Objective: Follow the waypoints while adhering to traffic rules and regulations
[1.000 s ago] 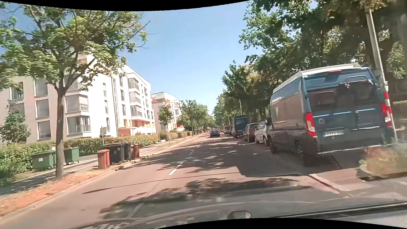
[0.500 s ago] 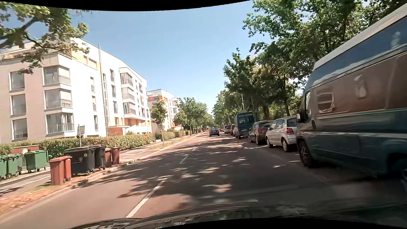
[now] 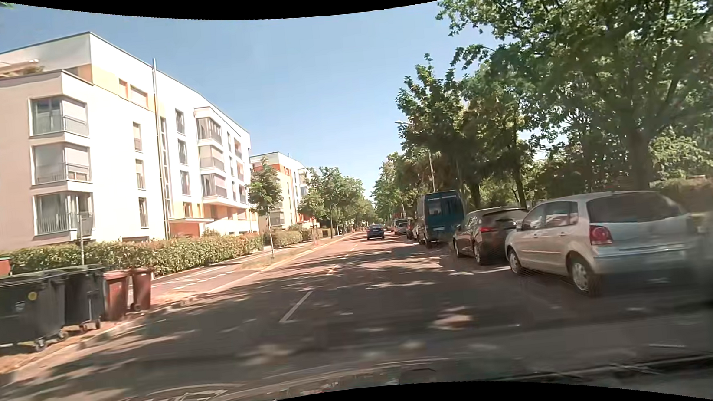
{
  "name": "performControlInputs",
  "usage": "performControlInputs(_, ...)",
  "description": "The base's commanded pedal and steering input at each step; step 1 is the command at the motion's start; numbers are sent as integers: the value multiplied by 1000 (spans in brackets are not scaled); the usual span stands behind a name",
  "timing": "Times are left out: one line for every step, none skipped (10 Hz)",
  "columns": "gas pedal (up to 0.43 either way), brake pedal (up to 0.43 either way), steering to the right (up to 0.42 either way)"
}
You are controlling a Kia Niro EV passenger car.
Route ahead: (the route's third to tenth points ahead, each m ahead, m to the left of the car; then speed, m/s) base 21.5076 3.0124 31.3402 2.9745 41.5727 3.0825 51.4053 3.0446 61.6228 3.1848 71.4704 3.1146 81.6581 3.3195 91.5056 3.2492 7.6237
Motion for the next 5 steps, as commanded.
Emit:
performControlInputs(98,0,0)
performControlInputs(98,0,0)
performControlInputs(98,0,0)
performControlInputs(87,0,1)
performControlInputs(79,0,1)
